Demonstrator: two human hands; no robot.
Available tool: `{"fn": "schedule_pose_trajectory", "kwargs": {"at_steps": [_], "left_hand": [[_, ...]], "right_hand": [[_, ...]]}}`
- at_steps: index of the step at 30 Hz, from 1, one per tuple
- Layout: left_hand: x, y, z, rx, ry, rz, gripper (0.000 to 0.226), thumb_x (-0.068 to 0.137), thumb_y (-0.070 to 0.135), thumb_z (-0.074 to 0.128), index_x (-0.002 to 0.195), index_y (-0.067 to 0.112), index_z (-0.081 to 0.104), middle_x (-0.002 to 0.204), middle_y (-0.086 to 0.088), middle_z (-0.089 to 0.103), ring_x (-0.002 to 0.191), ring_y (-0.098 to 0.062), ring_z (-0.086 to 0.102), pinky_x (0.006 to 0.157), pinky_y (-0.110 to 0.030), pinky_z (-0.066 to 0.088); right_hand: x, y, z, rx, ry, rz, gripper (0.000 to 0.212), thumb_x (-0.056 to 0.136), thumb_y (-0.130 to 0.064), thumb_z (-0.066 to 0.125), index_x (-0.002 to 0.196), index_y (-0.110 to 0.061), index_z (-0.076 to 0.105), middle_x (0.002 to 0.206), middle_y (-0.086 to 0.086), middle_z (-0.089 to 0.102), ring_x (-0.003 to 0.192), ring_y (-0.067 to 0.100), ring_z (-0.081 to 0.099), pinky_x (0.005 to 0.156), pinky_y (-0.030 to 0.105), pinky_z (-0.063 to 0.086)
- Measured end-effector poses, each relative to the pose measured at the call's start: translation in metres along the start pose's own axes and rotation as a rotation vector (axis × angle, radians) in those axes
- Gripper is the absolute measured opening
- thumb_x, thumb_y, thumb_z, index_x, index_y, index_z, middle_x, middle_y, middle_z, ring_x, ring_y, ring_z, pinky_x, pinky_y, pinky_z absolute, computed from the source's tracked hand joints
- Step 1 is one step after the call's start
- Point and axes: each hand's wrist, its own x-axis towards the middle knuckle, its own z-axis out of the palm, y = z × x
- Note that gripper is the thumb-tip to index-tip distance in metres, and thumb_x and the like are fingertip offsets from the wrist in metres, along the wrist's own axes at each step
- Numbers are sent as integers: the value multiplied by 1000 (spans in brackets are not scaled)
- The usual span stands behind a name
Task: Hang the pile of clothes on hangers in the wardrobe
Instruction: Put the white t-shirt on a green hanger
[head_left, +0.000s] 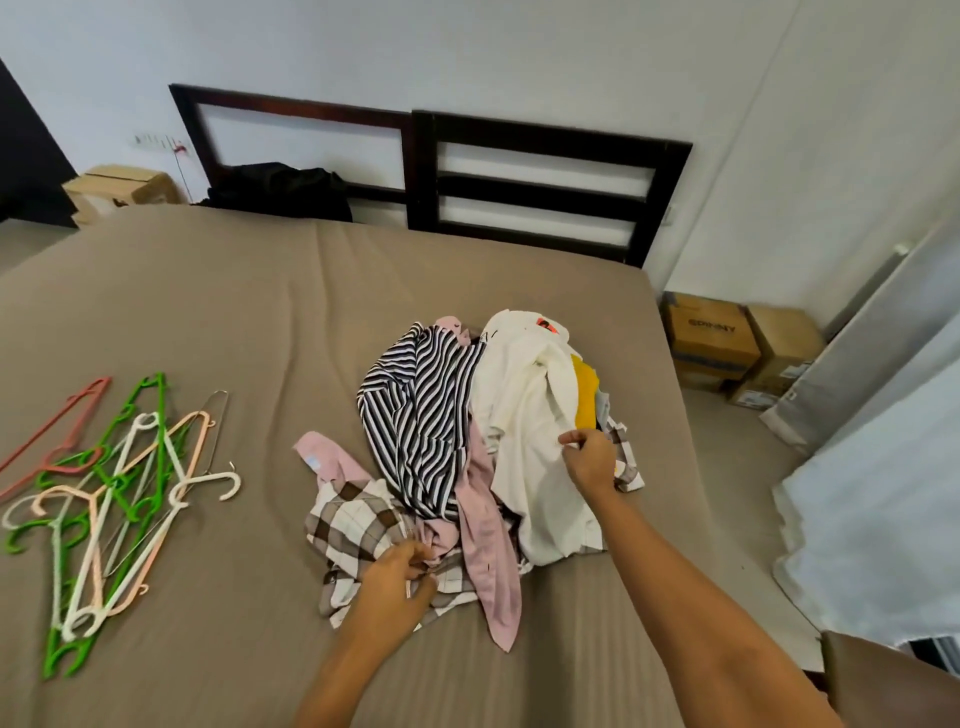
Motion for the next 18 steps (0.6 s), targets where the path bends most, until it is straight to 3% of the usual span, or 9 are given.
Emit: {"fn": "schedule_pose_trajectory", "kwargs": {"at_steps": [2, 5, 7, 10, 12, 14, 18], "left_hand": [[2, -7, -2, -5, -9, -24, 22, 86, 10, 61, 98, 26, 53, 104, 8, 61, 85, -3, 57, 68, -2, 40], [4, -18, -4, -15, -20, -78, 20, 87, 12, 61, 101, 24, 57, 103, 10, 60, 86, -5, 59, 66, -3, 40], [6, -23, -3, -17, -15, -85, 19, 87, 11, 61, 104, 20, 59, 99, 13, 59, 84, -3, 58, 66, -2, 39], [9, -20, 4, -154, 3, -117, 14, 86, 9, 63, 95, 19, 60, 92, 11, 63, 80, -2, 60, 66, -7, 43], [16, -9, 12, -344, -7, -201, 5, 89, 13, 62, 89, 18, 62, 88, 5, 66, 82, -12, 63, 71, -16, 48], [26, 12, 18, -582, -59, -304, 10, 93, 20, 57, 92, 12, 65, 87, 0, 68, 86, -18, 65, 78, -25, 51], [40, 56, 28, -911, -191, -420, 23, 96, 31, 51, 107, 12, 58, 97, -3, 65, 86, -15, 63, 77, -31, 54]], "right_hand": [[1, -1, -10, 105, 61, -16, 25, 77, 12, 48, 87, 0, 67, 98, 22, 67, 74, 26, 55, 62, 24, 36], [8, -9, -51, 215, 218, -19, 28, 78, 15, 43, 92, 6, 66, 92, 25, 64, 71, 23, 50, 50, 13, 37], [10, -16, -86, 235, 390, -51, 26, 81, 13, 42, 94, 4, 63, 92, 20, 61, 79, 21, 50, 56, 12, 36], [-2, -26, -127, 444, 578, -54, 28, 85, 11, 44, 88, -15, 54, 89, 6, 55, 78, 12, 51, 64, 13, 41], [-28, -26, -131, 524, 379, -140, 42, 81, 18, 46, 80, -24, 52, 79, -2, 53, 69, 4, 50, 65, 18, 43], [-65, -25, -118, 455, -29, -238, 50, 78, 24, 47, 74, -26, 55, 72, -9, 52, 66, 5, 48, 62, 17, 42], [-139, -24, -86, 279, -871, -313, 29, 89, 8, 52, 75, -17, 51, 72, -16, 50, 68, 0, 44, 63, 14, 34]]}}
